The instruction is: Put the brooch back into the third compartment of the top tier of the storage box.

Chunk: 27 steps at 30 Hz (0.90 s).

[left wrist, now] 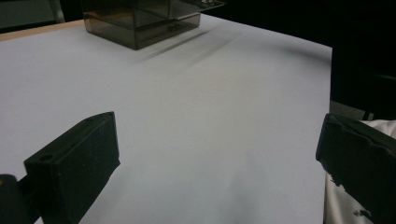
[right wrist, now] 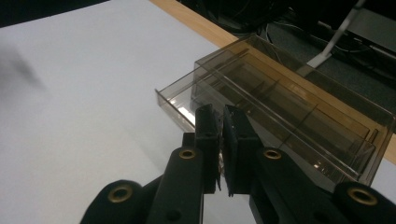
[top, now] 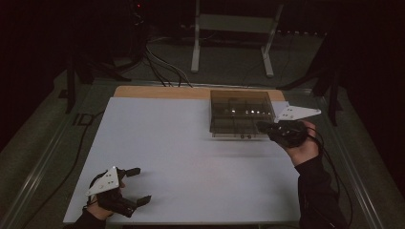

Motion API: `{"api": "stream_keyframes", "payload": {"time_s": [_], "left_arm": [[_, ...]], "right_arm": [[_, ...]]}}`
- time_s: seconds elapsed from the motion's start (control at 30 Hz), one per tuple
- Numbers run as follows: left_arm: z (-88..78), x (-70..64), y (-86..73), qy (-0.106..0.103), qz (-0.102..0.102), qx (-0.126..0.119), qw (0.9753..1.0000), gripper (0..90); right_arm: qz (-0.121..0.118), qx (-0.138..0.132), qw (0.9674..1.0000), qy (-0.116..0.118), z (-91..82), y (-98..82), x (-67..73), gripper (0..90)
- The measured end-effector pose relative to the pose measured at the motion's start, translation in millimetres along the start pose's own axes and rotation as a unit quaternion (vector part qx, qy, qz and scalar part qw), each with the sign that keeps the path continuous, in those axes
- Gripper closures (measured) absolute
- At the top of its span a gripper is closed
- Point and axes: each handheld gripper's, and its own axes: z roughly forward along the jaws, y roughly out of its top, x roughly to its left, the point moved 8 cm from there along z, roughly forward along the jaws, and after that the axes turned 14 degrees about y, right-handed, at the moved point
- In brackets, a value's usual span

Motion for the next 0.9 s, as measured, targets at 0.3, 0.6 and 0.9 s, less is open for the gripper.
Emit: {"api": "stream_keyframes", "payload": {"time_s": [0.3, 0.6, 0.9], "left_arm": [[-0.3, -0.2, 0.3, -0.001, 0.001, -0.001, 1.0, 0.5], [-0.6, 0.1, 0.2, -0.001, -0.001, -0.002, 1.0, 0.5], [-1.2, 0.6, 1.3, -0.002, -0.003, -0.004, 1.0, 0.5]], "right_arm": [[0.021, 0.002, 0.9997, -0.015, -0.2, 0.0, -19.0, 85.8], [0.042, 0.003, 0.9989, -0.022, 2.8, -4.4, -35.3, 85.8], [0.063, 0.006, 0.9977, -0.026, 8.4, -12.8, -50.9, 85.8]]}}
